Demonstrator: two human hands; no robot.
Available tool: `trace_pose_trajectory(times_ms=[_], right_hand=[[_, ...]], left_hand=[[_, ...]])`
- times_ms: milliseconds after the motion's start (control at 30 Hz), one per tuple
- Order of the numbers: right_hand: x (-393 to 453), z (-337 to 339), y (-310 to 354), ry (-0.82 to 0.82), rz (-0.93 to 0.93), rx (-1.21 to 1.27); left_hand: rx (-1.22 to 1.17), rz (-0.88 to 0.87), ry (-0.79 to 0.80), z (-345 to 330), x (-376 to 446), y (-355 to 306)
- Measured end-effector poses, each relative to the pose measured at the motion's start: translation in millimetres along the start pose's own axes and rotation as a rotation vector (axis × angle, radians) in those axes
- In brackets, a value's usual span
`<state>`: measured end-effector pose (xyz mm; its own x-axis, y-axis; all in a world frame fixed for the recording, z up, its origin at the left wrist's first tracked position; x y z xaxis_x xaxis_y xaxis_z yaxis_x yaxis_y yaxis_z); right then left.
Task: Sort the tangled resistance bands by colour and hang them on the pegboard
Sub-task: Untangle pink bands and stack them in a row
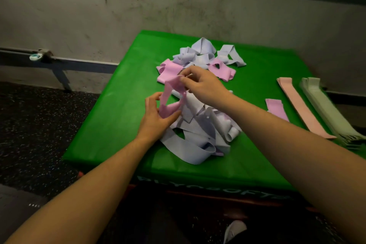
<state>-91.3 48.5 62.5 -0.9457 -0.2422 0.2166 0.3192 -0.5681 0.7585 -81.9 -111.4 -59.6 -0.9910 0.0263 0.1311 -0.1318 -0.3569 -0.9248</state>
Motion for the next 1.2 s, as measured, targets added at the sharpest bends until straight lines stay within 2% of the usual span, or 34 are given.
trace_pose_trajectory(times_ms=[167,300,367,433,600,733,933,1100,1200], right_hand=[[-22,22,8,-0.154,-0.201,0.424],[-37,44,12,-0.307,-0.296,0.73],[-46,54,14,-0.37,-0.338,0.925],[-57,66,11,-0.402,-0.374,1.005],[-93,96,1,-0.373,-0.368,0.996],[-121,117,-3,-0.325,-0.279,0.851],[-165,136,-23,-0.379,-0.293,0.739],[-204,135,-38,-0.374,-0.36,0.612],[-227,131,-40,-0.405,-0.423,0.688]], left_hand=[[0.025,0.055,0.104,-4,-4,-17],[0.032,-0.055,0.07,-7,-10,-40],[-0.012,-0.068,0.112,-10,-13,-51],[-0.04,-0.078,0.122,-12,-16,-62],[-0.129,-0.078,0.059,-10,-19,-97],[-0.272,-0.007,0.068,-13,-21,-125],[-0.534,0.162,0.203,-27,-38,-155],[-0.665,0.267,0.387,-52,-64,-172],[-0.69,0.263,0.439,-62,-74,-177]])
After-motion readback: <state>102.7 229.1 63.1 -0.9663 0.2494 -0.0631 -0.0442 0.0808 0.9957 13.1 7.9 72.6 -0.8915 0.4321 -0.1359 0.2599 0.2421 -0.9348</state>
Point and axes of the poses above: each hand's wrist, its own x-axis towards the middle knuckle, its own z-axis out of the back of the hand, y = z × x, the point moved 3 cm from there along x, towards the middle knuckle, and after that the axes turned 6 degrees about z, right-handed, at the moved point
